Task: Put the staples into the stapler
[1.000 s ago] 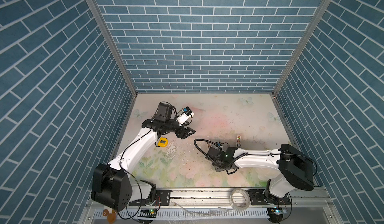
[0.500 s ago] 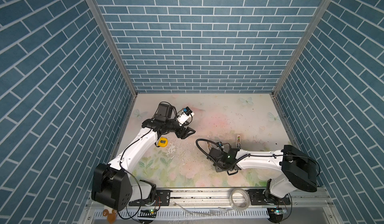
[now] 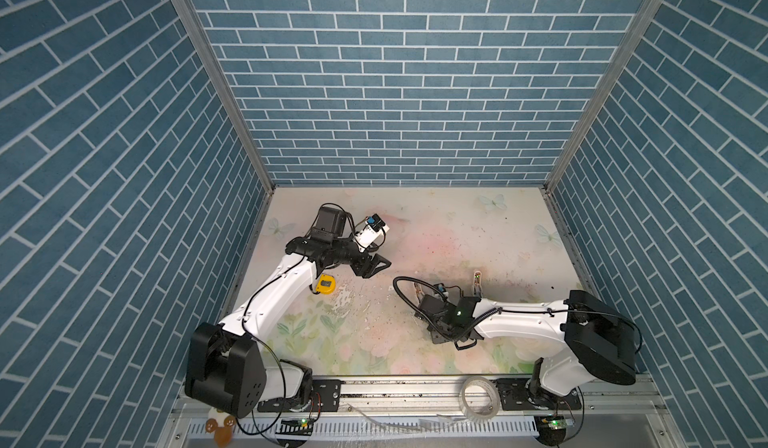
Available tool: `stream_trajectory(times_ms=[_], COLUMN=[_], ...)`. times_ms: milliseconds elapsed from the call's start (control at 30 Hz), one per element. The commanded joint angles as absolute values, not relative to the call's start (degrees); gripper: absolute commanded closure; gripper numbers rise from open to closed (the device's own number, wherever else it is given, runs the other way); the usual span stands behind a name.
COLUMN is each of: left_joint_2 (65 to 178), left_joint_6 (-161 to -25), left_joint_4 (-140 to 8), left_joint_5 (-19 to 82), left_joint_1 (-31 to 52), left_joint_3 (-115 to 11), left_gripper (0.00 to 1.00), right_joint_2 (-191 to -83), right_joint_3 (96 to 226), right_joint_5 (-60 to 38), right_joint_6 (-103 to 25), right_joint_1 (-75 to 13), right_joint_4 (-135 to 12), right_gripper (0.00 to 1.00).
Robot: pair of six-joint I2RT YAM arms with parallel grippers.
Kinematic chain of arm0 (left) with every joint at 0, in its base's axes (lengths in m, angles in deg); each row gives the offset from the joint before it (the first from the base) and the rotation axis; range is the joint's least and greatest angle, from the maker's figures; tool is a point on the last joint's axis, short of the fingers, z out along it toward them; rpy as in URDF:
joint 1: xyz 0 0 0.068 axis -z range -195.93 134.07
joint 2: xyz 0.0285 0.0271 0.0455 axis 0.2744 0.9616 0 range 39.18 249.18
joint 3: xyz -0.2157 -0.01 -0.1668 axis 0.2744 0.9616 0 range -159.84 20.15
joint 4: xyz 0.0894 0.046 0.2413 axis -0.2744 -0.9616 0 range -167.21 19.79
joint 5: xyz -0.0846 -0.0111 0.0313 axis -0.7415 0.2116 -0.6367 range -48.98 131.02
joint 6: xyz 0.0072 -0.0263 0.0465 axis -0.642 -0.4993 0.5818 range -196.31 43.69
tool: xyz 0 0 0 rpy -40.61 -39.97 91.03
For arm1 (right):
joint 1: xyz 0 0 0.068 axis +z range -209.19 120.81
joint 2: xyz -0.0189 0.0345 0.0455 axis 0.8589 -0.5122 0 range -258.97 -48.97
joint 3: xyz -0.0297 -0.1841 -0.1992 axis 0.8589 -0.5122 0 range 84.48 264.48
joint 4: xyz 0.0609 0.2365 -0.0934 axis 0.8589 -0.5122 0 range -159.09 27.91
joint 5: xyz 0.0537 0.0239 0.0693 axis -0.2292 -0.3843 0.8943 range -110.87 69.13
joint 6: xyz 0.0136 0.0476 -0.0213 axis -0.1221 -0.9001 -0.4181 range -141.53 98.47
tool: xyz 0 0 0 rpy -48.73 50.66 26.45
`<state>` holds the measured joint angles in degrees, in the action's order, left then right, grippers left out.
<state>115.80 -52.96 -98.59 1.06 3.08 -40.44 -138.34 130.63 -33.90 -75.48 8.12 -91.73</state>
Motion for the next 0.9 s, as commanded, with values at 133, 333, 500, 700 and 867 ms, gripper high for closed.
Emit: stream_trajectory(times_ms=[133, 333, 500, 700, 867], left_joint_2=[116.7, 116.6, 116.1, 115.7, 115.8], left_joint_6=[-50.9, -48.6, -47.6, -48.1, -49.0], left_joint_4=[-100.4, -104.0, -106.3, -106.9, -107.1], left_joint_5=[1.7, 1.6, 2.4, 3.2, 3.5], left_joint_1=[2.7, 1.5, 0.5, 0.2, 0.2], left_joint_3=[-42.4, -44.4, -45.8, -46.0, -46.4], left_gripper=[0.28, 0.28, 0.28, 0.28, 0.28], right_joint_2=[-138.0, -136.2, -135.7, -134.2, -131.9], right_joint_3=[127.6, 125.7, 125.0, 124.8, 124.9], right_joint_5=[-31.1, -30.1, -29.6, -30.6, -32.0], right_joint_6=[-74.7, -74.0, -73.1, -71.9, -70.9], right_joint_1=[6.9, 6.0, 5.7, 5.6, 5.6], right_joint_4=[-90.4, -88.6, -87.4, -86.7, -85.8], right_gripper=[0.75, 0.79, 0.83, 0.85, 0.87])
